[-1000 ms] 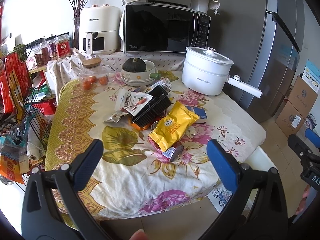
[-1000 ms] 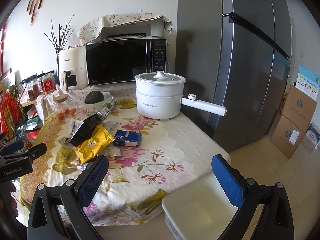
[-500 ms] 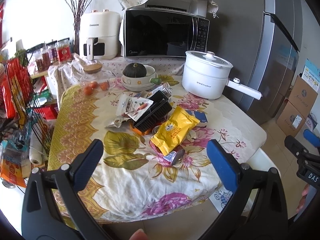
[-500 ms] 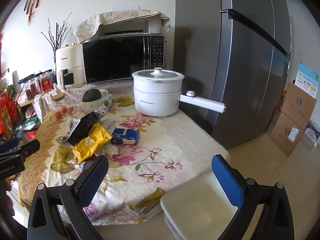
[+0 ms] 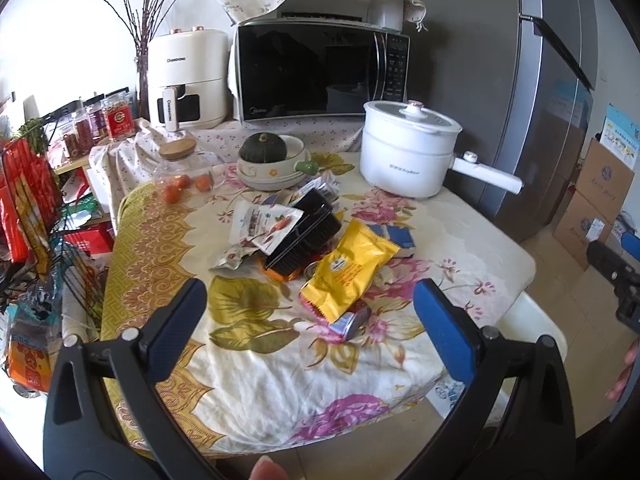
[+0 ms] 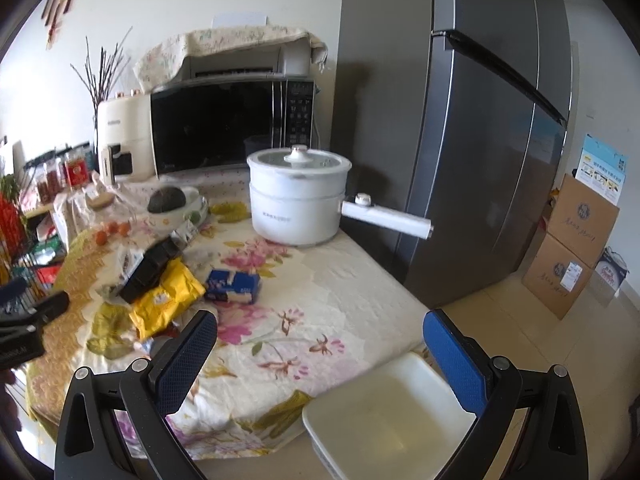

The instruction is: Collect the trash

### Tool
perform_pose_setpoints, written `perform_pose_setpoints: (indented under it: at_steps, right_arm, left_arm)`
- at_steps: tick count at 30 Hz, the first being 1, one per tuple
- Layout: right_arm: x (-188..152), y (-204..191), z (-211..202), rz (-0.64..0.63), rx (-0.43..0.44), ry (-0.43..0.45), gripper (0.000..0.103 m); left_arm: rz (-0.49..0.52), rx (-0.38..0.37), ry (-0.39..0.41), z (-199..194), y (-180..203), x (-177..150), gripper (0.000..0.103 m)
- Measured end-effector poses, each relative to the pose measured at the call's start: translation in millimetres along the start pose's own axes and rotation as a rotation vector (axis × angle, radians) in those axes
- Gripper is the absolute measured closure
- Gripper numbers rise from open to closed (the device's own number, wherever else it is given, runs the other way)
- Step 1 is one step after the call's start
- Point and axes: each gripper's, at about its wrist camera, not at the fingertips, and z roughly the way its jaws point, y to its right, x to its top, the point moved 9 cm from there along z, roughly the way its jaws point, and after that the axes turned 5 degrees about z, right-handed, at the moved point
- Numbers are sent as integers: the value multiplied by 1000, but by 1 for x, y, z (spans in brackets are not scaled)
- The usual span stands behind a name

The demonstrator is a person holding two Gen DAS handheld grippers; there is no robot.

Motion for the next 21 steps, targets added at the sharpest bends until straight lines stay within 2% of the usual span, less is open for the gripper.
perform_pose_setpoints:
  at_steps: [7, 12, 13, 15, 18, 21]
  right_arm:
    - [26, -2, -18, -14, 15, 73, 0]
    - [33, 0, -20, 23, 45, 41, 0]
    - [34, 0, -17, 28, 57, 23, 0]
    - [37, -3, -9, 31, 83, -25, 0]
    - [42, -9, 8, 14, 104, -91, 0]
    - [39, -12, 32, -12, 102, -164, 0]
  left_arm:
    - [-13, 27, 60, -8, -3, 23, 1]
    - [-20, 43, 59, -4, -12, 32, 0]
    - [-21, 27, 54, 0, -14, 34, 0]
    - [-17, 0, 11, 11, -14, 36, 0]
    - [17, -16, -108, 37, -11, 34, 0]
    - [91, -109, -215, 66, 6, 26, 1]
